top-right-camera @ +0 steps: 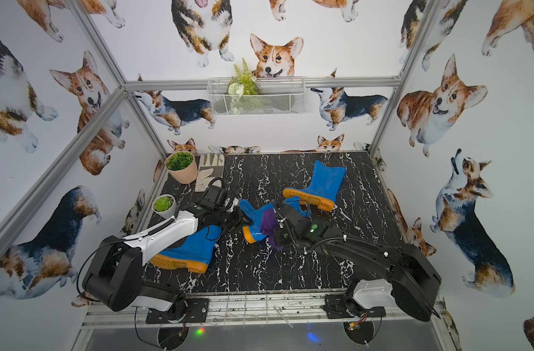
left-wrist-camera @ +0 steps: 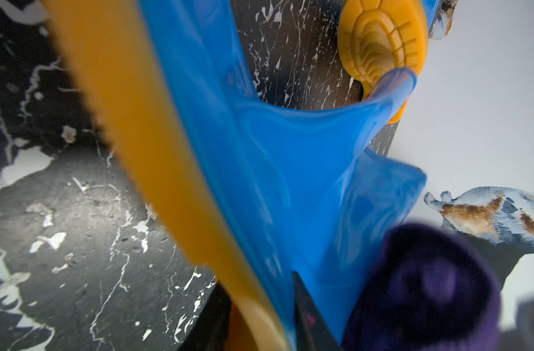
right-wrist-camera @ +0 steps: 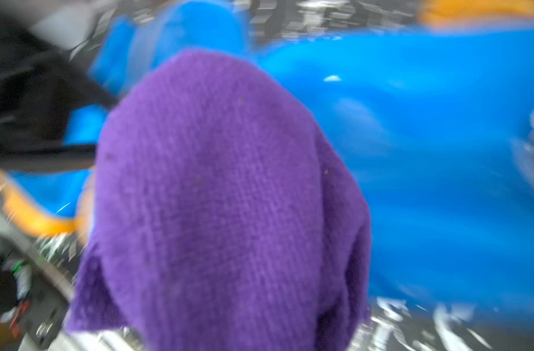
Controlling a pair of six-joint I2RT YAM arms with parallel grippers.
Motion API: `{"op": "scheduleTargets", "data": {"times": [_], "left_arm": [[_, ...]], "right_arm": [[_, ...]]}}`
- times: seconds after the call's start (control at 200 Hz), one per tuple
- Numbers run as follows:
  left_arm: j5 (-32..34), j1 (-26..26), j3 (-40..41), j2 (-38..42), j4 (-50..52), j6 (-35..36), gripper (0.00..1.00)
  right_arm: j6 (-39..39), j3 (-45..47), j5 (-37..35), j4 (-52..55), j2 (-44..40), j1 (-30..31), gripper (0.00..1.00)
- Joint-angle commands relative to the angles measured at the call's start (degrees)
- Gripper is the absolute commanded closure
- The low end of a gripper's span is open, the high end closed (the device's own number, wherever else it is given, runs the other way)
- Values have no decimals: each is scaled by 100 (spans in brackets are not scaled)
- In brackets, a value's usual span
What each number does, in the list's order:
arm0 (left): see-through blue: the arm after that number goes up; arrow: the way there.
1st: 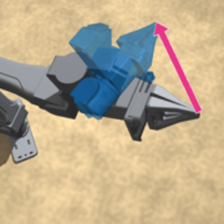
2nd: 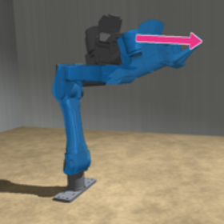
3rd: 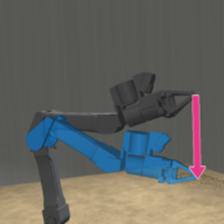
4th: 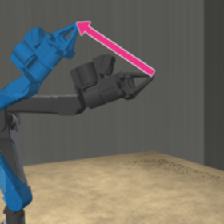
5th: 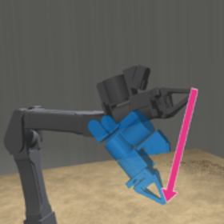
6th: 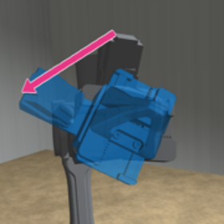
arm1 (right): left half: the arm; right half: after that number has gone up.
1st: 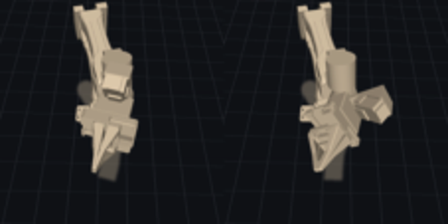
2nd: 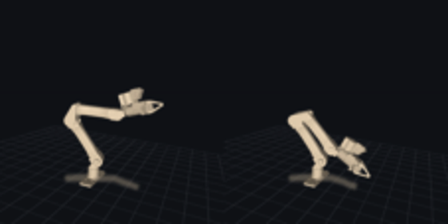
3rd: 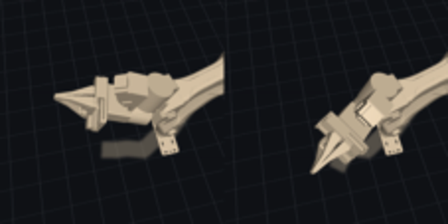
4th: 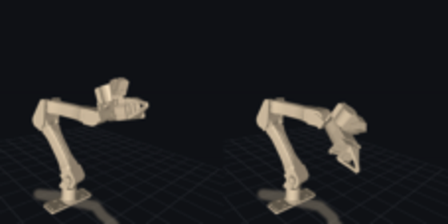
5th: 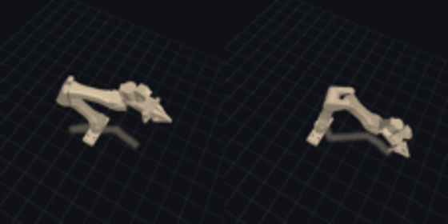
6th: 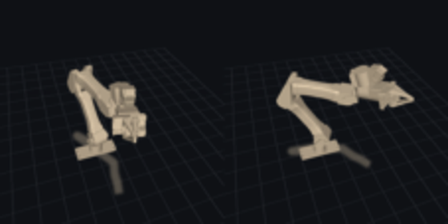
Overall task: Wipe the rubber boots with a cloth
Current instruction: Wipe the dirt off the rubber boot.
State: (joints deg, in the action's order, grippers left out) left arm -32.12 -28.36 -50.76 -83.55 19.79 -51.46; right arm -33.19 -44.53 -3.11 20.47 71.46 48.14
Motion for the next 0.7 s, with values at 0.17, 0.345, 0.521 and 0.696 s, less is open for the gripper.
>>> {"op": "scheduleTargets", "data": {"times": [0.17,0.345,0.521,0.696], "left_arm": [[-136,-140,252,-93,-101,512,100],[864,-774,-913,-635,1165,1821,100],[1819,-1335,-1416,-885,1796,2753,62],[2159,-1412,-914,-190,1449,2841,31]], "right_arm": [[-569,794,-76,1712,-2191,-1755,100],[-566,229,-363,2075,-2704,-1755,100],[-689,-20,84,1810,-2159,-1747,100],[-931,-6,366,1122,-1523,-1480,100]]}}
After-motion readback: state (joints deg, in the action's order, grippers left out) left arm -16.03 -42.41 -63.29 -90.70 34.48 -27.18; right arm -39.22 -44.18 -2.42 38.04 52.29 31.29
